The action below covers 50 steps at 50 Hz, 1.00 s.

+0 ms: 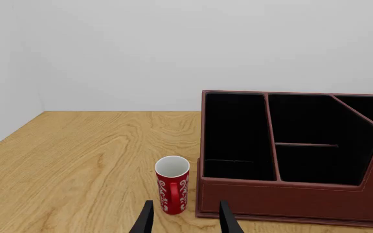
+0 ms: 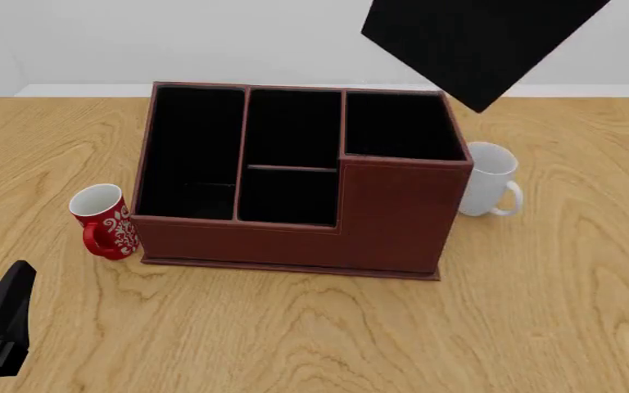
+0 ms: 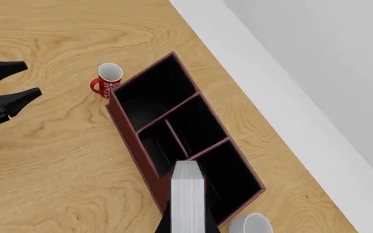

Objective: Pick up the book and place it in the right compartment of the caddy.

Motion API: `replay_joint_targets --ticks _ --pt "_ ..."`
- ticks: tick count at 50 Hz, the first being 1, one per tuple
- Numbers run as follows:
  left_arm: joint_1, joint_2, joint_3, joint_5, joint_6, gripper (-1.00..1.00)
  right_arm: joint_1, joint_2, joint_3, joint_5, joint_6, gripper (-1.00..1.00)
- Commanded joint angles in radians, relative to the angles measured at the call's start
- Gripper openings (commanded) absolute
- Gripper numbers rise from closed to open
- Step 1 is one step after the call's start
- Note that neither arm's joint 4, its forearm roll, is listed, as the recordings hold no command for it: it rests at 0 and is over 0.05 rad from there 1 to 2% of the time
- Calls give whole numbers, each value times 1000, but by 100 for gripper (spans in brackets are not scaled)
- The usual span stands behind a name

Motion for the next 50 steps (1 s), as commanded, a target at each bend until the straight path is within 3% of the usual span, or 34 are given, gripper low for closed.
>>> replay_joint_targets --ticks 1,14,15,18,19,20,25,26,28,32,33,50 --pt "0 0 0 0 0 100 -35 28 2 -58 -2 -100" --pt "0 0 0 0 0 100 -96 46 123 -187 -48 -100" --pt "0 0 0 0 0 100 -93 52 113 -185 -33 -100" --pt "0 0 0 0 0 100 -123 41 166 -226 -103 -100" --pt "0 0 0 0 0 100 -103 55 136 -208 -48 -100" --pt "0 0 0 0 0 100 -107 52 151 -217 -68 -100" --pt "0 0 0 0 0 100 -111 62 155 -234 -60 -100" --pt "0 0 0 0 0 100 -122 63 170 -248 -82 -100" --pt "0 0 0 0 0 100 -121 69 158 -246 -64 -100" --pt "0 0 0 0 0 100 -134 74 176 -267 -79 -100" --pt "0 0 0 0 0 100 -129 80 166 -265 -57 -100" --pt "0 0 0 0 0 100 -155 97 204 -319 -62 -100"
